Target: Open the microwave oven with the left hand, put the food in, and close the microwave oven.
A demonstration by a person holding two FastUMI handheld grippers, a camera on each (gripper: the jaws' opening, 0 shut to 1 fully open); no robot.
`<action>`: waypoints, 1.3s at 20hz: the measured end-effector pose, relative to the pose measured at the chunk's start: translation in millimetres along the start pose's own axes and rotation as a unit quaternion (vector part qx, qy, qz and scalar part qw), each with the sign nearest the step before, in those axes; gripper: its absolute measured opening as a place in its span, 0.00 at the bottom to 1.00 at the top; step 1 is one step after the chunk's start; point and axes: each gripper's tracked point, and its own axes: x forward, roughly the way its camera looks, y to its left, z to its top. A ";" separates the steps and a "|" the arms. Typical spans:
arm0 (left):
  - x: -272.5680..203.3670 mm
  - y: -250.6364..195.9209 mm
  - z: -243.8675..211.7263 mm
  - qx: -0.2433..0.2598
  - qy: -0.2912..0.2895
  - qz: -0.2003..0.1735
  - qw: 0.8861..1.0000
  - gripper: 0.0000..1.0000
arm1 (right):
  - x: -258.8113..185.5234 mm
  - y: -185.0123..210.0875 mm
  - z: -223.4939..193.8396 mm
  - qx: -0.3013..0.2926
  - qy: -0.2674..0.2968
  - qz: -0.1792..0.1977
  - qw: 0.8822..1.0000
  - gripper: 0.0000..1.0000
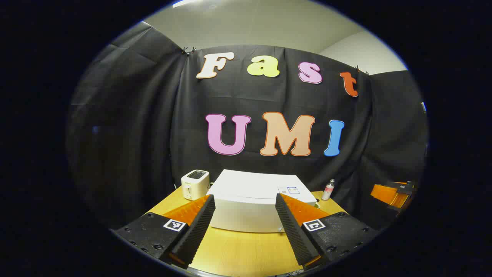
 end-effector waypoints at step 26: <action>59.4 -55.7 -71.3 0.015 0.075 -0.019 0.997 0.95 | 46.0 -63.6 -17.6 0.018 0.037 -0.013 0.999 1.00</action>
